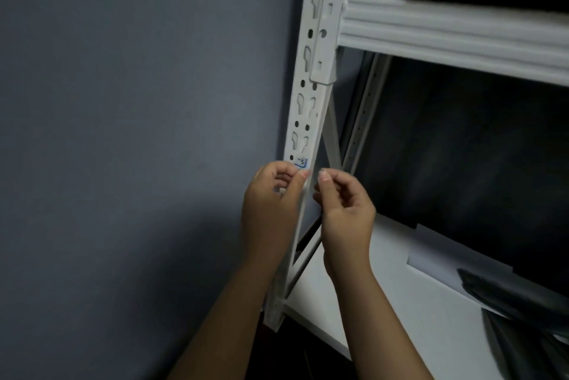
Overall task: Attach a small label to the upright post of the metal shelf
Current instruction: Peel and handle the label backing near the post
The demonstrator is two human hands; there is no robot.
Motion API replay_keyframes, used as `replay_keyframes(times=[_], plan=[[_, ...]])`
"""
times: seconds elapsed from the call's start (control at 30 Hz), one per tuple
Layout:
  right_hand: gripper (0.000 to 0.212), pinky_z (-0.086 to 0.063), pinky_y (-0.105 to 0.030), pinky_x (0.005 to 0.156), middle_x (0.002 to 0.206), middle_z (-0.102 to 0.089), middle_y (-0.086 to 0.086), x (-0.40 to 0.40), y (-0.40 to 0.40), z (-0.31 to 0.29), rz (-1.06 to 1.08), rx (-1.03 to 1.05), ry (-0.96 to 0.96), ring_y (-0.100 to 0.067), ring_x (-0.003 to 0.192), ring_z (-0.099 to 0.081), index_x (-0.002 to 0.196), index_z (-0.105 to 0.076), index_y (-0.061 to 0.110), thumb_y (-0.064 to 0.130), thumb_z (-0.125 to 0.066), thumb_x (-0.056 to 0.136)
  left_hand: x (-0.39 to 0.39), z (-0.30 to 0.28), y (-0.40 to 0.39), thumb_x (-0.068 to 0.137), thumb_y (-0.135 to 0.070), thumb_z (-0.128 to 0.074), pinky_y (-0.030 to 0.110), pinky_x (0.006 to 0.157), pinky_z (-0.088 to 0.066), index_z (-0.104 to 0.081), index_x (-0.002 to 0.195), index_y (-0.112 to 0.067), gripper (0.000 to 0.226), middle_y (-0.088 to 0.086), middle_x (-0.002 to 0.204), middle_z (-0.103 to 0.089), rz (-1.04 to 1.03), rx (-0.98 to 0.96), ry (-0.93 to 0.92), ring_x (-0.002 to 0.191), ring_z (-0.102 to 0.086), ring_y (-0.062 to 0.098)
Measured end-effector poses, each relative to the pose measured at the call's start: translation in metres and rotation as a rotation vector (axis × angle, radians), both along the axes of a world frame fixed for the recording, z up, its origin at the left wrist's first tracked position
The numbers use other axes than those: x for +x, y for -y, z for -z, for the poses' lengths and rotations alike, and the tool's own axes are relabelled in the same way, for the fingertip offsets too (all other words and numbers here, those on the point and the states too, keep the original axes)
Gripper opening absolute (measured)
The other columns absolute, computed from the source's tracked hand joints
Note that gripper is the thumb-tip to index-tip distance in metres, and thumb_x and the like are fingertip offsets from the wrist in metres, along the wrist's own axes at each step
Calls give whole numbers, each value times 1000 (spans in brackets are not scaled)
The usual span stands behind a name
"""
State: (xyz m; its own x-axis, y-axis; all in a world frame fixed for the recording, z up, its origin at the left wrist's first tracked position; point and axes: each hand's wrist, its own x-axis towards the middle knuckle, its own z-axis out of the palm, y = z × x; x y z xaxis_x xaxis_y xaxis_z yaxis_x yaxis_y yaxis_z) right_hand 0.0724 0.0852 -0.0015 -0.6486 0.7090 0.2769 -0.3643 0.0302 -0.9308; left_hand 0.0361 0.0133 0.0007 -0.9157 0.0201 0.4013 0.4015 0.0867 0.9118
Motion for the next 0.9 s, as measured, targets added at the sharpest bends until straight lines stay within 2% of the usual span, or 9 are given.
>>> replay_keyframes(times=[0.1,0.2,0.3,0.43,0.57,0.67,0.77,0.9], plan=[[10,-52,-14,68,77,-68,6,-3,-15,-15,33,18,-38,2,69,-64,85,-67,14,6,-63,89,-6,-10,-19,88,-22,-64,20,64,-48,-59,76,-24,13,-5,78,-63,60,60,-18,70,-58,6],[8,-50,-14,69,77,-68,2,6,-27,-33,64,57,-57,-2,71,-64,83,-70,14,7,-67,87,-2,-28,-25,91,-20,-59,21,69,-48,-61,83,-18,8,-2,83,-64,118,28,-73,73,-57,7],[6,-49,-14,65,74,-68,0,30,-32,-57,82,111,-96,-1,66,-62,84,-70,8,3,-68,84,12,-55,-23,93,-19,-56,24,75,-48,-61,84,-23,11,-2,86,-66,148,-20,-119,79,-60,9],[11,-47,-12,65,72,-67,3,77,-38,-102,96,155,-148,2,65,-61,80,-70,11,1,-69,83,51,-104,-21,92,-18,-55,34,79,-51,-63,83,-28,17,-6,85,-67,153,-64,-232,82,-62,12],[13,-51,-23,72,75,-69,2,124,-50,-145,127,153,-197,-6,72,-63,76,-71,15,4,-70,83,101,-156,-28,89,-29,-61,34,78,-51,-62,86,-24,6,-7,89,-65,167,-143,-355,80,-60,8],[7,-52,-27,76,78,-70,1,159,-62,-175,161,161,-203,-7,75,-63,82,-72,13,7,-69,85,139,-192,-39,86,-37,-64,30,71,-47,-58,82,-24,15,-9,85,-61,163,-190,-398,74,-56,7],[8,-53,-28,73,79,-69,3,190,-83,-205,216,129,-203,-10,76,-64,80,-71,17,12,-69,86,168,-219,-57,86,-40,-63,32,67,-46,-56,79,-24,19,-11,77,-56,166,-224,-466,74,-56,10],[4,-57,-33,78,81,-71,0,220,-122,-234,369,241,-153,-16,82,-68,81,-72,16,16,-70,85,193,-244,-95,88,-40,-61,29,63,-44,-58,83,-23,18,-8,83,-61,213,-244,-463,77,-56,11]])
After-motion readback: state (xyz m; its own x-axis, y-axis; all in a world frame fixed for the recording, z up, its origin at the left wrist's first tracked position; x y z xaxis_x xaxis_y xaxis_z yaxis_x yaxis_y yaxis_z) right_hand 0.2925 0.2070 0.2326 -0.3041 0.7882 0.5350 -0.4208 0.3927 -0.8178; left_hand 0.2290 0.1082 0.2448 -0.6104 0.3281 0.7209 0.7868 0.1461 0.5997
